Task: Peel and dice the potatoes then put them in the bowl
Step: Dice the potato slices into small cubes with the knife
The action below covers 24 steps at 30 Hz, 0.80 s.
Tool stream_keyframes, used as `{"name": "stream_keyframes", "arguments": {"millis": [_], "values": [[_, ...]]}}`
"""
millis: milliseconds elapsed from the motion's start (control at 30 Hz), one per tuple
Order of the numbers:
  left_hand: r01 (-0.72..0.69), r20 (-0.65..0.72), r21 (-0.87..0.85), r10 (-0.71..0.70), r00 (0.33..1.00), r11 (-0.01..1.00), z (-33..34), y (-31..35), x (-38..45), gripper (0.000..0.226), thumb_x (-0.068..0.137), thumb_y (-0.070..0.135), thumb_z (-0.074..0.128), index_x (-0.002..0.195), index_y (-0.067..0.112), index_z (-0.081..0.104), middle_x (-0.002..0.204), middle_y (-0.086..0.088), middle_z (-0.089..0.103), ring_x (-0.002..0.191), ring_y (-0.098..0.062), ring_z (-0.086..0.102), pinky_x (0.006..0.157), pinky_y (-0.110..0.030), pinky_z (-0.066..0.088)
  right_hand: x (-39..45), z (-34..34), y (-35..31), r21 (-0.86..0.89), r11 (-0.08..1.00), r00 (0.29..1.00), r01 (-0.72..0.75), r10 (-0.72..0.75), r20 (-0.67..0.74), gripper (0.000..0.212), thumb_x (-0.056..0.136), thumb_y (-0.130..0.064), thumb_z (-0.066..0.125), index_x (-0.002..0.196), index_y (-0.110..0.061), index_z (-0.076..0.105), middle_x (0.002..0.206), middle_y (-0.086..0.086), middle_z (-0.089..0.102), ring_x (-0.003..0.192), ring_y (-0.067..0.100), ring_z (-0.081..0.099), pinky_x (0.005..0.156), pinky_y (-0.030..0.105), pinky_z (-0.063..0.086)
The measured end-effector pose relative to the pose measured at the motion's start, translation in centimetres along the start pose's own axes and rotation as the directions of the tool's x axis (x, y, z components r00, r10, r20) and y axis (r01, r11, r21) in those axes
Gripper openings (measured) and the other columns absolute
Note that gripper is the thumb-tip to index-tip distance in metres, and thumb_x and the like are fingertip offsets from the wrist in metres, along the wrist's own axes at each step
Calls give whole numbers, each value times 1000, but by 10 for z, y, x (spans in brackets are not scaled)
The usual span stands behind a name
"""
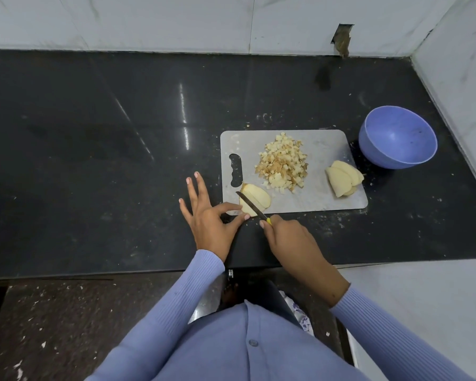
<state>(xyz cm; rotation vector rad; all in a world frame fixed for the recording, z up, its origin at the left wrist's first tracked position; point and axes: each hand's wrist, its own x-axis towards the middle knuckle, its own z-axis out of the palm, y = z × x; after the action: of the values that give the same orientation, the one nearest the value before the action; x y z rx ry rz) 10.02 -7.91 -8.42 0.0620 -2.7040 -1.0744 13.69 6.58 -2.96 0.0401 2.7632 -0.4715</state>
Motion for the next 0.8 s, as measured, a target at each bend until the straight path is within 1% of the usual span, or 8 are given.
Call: {"name": "stream_keyframes", "arguments": {"millis": [67, 133, 233, 300, 467, 567, 667, 800], "values": [[8, 8, 11, -8, 1000, 1000, 0, 0, 1, 16, 63, 32, 86, 75, 32, 75, 158, -9, 11, 147, -25, -1, 114, -44, -7, 5, 3, -1, -21, 1000, 1000, -4, 4, 4, 39, 103, -40, 26, 103, -10, 50, 93, 11, 61, 84, 29, 59, 63, 32, 35], [14, 19, 26, -15, 1000, 1000, 0, 1, 1, 16, 63, 33, 86, 74, 32, 75, 158, -8, 9, 147, -24, -2, 114, -43, -9, 7, 5, -3, -48, 999, 1000, -20, 21, 19, 38, 103, -38, 25, 106, -9, 50, 98, 12, 62, 89, 30, 59, 65, 33, 36], [30, 46, 50, -33, 998, 998, -2, 3, 4, 16, 62, 34, 86, 73, 31, 75, 159, -9, 6, 147, -23, -5, 112, -36, -17, 9, 8, -7, -111, 993, 998, -38, 42, 39, 36, 104, -34, 24, 111, -8, 47, 105, 14, 62, 96, 32, 59, 67, 35, 36], [29, 66, 74, -34, 997, 997, -3, 6, 5, 15, 63, 34, 86, 70, 30, 74, 159, -8, 4, 146, -23, -7, 110, -34, -20, 9, 8, -9, -131, 991, 997, -38, 46, 55, 34, 104, -32, 24, 112, -7, 45, 107, 14, 61, 98, 33, 59, 67, 35, 35], [5, 130, 201, -32, 991, 979, -9, 12, 10, 14, 66, 40, 82, 67, 31, 72, 159, -7, -2, 146, -23, -13, 111, -46, -16, -1, 8, -4, -164, 986, 996, -26, 39, 75, 32, 105, -32, 23, 110, -8, 43, 105, 13, 61, 96, 31, 60, 65, 34, 34], [-41, 153, 260, 1, 988, 965, -9, 12, 14, 15, 66, 42, 81, 66, 31, 72, 159, -8, -2, 145, -25, -14, 111, -51, -14, -19, 9, 7, -187, 982, 994, -36, 54, 94, 27, 105, -33, 21, 101, -13, 39, 102, 10, 62, 94, 30, 62, 64, 31, 33], [-52, 174, 272, 4, 985, 961, -9, 12, 15, 14, 67, 43, 80, 68, 31, 72, 159, -8, -3, 145, -25, -15, 110, -51, -15, -33, 7, 18, -191, 980, 987, -61, 87, 132, 23, 105, -34, 20, 93, -16, 28, 98, 7, 63, 91, 29, 63, 63, 30, 33], [-32, 195, 249, -17, 981, 968, -11, 11, 16, 13, 69, 43, 80, 70, 32, 73, 159, -7, -4, 145, -24, -17, 110, -49, -17, -38, 5, 28, -144, 985, 986, -99, 116, 119, 25, 104, -37, 22, 91, -17, 31, 95, 7, 63, 88, 29, 62, 63, 31, 35]]}}
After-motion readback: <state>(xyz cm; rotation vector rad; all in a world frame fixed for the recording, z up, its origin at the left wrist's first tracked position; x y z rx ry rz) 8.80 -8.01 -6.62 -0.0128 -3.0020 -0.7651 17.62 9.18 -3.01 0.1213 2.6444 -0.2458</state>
